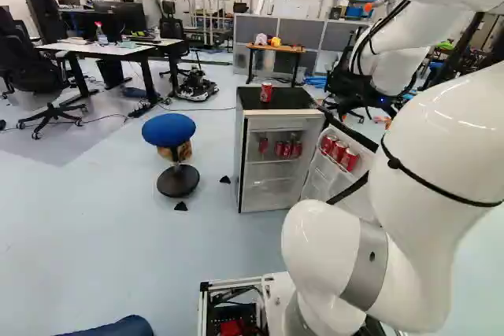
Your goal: Grab a drink from the fridge
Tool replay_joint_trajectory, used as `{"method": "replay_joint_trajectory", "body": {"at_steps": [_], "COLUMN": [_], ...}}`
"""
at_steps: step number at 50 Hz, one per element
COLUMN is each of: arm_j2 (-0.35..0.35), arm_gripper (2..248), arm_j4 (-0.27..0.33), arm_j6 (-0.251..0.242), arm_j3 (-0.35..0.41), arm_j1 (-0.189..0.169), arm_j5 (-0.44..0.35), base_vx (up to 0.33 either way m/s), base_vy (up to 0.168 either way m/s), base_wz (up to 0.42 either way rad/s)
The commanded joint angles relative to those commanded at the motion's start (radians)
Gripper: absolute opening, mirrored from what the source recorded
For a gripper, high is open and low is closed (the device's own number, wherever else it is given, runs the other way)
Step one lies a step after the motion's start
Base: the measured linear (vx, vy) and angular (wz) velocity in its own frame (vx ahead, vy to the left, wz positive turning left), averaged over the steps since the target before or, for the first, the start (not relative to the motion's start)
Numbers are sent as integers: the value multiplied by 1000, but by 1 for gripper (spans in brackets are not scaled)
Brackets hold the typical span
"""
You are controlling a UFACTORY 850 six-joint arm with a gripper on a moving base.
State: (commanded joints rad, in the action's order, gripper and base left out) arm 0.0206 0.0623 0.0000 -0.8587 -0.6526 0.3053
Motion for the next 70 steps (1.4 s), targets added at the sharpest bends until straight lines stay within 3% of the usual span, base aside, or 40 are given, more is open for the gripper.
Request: {"method": "replay_joint_trajectory", "body": {"at_steps": [28, 70], "arm_j2": [-123, -295], "arm_gripper": [247, 247], "arm_j4": [-19, -229], "arm_j6": [0, 0], "arm_j3": [-129, -326], "arm_j1": [-61, -141], "arm_j5": [131, 255], "base_vx": [0, 0], "base_vy": [0, 0], "base_wz": [0, 0]}}
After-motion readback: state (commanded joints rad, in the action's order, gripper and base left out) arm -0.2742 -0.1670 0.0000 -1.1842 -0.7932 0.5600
